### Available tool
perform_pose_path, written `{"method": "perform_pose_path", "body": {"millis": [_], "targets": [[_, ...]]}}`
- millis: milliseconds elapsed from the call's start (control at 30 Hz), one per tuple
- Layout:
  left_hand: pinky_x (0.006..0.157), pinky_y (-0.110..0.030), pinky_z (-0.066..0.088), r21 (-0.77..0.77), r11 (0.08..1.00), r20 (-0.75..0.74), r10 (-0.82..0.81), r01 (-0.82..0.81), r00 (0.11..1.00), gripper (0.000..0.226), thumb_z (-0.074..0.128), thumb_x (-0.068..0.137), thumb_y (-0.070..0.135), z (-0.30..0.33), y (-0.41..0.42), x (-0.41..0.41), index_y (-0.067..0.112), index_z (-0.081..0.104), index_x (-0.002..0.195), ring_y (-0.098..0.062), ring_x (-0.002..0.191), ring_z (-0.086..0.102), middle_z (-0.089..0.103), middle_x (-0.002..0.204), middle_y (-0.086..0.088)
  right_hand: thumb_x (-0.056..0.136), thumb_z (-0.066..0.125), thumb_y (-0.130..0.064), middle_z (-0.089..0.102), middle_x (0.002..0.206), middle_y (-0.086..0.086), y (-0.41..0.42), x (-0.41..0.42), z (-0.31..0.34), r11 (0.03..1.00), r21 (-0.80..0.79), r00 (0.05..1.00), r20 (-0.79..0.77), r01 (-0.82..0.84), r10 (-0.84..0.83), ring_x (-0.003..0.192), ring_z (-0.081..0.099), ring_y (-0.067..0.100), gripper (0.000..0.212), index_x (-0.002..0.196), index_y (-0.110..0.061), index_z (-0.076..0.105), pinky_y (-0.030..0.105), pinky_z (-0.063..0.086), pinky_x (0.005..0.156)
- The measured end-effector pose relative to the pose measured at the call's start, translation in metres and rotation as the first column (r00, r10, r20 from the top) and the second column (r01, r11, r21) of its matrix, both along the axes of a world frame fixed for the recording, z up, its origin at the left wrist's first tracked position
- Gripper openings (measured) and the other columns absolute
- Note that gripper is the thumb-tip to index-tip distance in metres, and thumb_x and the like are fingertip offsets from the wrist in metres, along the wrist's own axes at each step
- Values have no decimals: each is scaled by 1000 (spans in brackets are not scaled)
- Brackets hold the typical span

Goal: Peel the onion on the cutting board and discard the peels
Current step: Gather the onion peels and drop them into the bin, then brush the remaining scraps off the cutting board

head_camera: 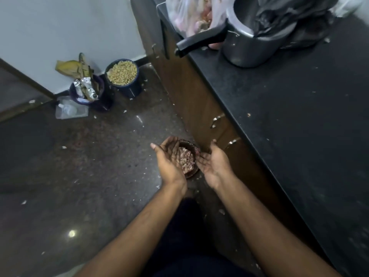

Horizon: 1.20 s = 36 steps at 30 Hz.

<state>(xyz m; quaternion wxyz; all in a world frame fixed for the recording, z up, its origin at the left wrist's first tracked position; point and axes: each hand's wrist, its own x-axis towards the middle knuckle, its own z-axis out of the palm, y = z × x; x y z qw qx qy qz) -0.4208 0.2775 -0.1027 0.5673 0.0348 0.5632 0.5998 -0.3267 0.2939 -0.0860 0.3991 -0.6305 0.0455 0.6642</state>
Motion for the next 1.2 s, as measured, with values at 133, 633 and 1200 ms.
{"method": "perform_pose_path", "body": {"millis": [133,633,1200], "targets": [[121,-37,39,5,1000,4,15,-15,1000,76,16,108,59,-5,24,-16,3,59,138,-24,133,61,67,137,-15,110,42,-43,67,128,17,22,-10,2,998,23,998,30,-57,57,119,64,27,43,104,-8,66,32,52,95],[123,-39,37,107,977,24,-186,182,982,77,17,108,60,44,21,38,4,59,138,-22,134,61,68,137,-13,110,40,-45,69,132,14,-4,39,48,984,177,997,61,32,-44,125,65,26,48,121,-7,67,33,53,101],[122,-41,40,255,764,35,-620,592,784,75,20,108,59,102,-188,236,2,60,135,-28,132,63,67,138,-20,111,39,-44,68,134,15,-255,223,108,826,358,875,48,435,-482,118,66,24,44,109,-11,68,30,53,94]]}}
